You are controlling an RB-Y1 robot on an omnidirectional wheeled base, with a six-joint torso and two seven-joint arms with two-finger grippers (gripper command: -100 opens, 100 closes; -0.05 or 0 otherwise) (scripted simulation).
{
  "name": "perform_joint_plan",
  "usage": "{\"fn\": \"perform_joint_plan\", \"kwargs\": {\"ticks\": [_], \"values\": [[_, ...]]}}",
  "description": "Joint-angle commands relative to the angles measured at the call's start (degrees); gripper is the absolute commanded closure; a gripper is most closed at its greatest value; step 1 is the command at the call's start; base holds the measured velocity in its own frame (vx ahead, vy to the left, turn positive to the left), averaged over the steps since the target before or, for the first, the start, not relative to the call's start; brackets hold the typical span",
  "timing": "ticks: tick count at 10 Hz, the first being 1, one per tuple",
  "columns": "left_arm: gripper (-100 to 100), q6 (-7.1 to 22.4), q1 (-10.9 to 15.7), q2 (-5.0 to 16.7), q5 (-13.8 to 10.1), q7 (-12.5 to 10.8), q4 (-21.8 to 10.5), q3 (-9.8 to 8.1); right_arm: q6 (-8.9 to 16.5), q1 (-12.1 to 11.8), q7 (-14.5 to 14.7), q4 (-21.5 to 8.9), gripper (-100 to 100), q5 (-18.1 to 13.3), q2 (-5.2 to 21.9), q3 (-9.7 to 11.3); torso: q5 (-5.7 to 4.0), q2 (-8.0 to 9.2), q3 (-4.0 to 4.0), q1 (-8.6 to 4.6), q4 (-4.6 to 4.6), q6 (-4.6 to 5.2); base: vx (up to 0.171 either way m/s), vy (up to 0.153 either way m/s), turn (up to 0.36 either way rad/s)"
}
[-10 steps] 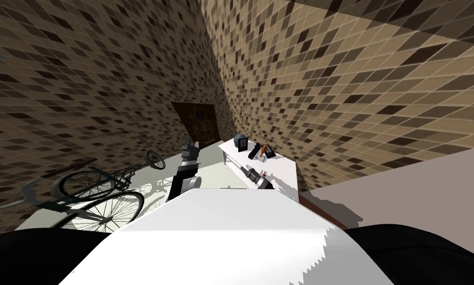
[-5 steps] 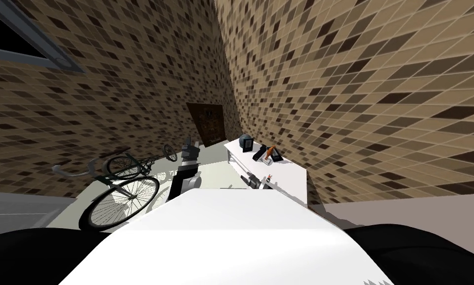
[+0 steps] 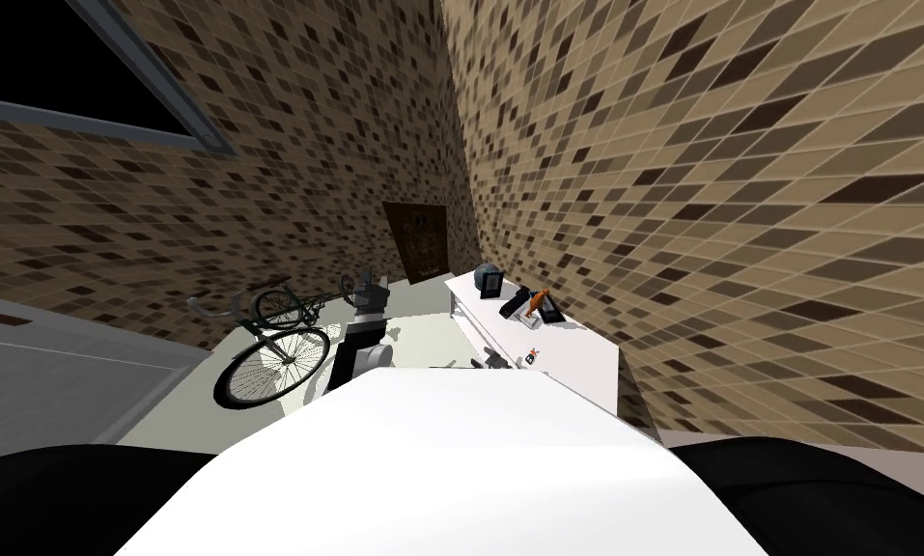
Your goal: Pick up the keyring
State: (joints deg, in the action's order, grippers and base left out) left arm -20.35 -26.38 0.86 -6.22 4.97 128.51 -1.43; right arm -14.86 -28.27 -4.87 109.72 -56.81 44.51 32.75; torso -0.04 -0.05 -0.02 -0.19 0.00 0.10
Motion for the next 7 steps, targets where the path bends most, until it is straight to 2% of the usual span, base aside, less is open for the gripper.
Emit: {"fn": "perform_joint_plan", "kwargs": {"ticks": [1, 2, 3, 4, 5, 6, 7], "values": [[0, 0.00, 0.00, 0.00, 0.00, 0.00, 0.00, 0.00, -0.26, -1.32, -0.28, -1.64, -100, -2.86, 2.86, 0.80, 0.00, 0.00, 0.00, 0.00, 0.00, 0.00, 0.002, -0.011, 0.291], [0, 0.00, 0.01, 0.00, 0.00, 0.00, 0.00, 0.01, -0.26, -1.32, -0.28, -1.64, -100, -4.79, 3.02, 0.80, 0.00, 0.00, 0.00, 0.00, 0.00, -0.04, 0.003, -0.014, 0.159], [0, 0.00, 0.00, 0.00, 0.00, 0.00, 0.00, 0.00, -0.26, -1.32, -0.28, -1.64, -100, -5.14, 3.02, 0.80, 0.00, -0.01, -0.01, -0.01, 0.00, 0.00, 0.002, -0.007, -0.020], [0, 0.00, 0.00, 0.00, 0.00, 0.00, 0.00, 0.00, 0.20, -1.74, -0.73, -3.35, -100, -7.49, 5.26, 2.22, 0.00, -0.02, -0.01, 0.03, 0.00, 0.01, 0.007, -0.001, 0.324], [0, 0.00, 0.01, 0.00, 0.00, 0.00, 0.00, 0.01, 0.20, -1.74, -0.73, -3.35, -100, -9.12, 5.26, 2.22, 0.01, -0.03, -0.02, 0.04, -0.01, -0.05, 0.007, -0.014, 0.162], [0, 0.00, 0.00, 0.00, 0.00, 0.00, 0.00, 0.00, 0.63, -2.19, -1.16, -5.03, -100, -10.98, 7.42, 3.55, 0.00, -0.04, -0.02, 0.01, -0.01, 0.00, 0.011, -0.012, 0.183], [0, 0.00, 0.00, 0.00, 0.00, 0.00, 0.00, 0.00, 0.63, -2.19, -1.16, -5.03, -100, -13.00, 7.43, 3.55, 0.00, -0.06, -0.03, 0.00, -0.01, -0.02, 0.013, -0.015, 0.177]]}}
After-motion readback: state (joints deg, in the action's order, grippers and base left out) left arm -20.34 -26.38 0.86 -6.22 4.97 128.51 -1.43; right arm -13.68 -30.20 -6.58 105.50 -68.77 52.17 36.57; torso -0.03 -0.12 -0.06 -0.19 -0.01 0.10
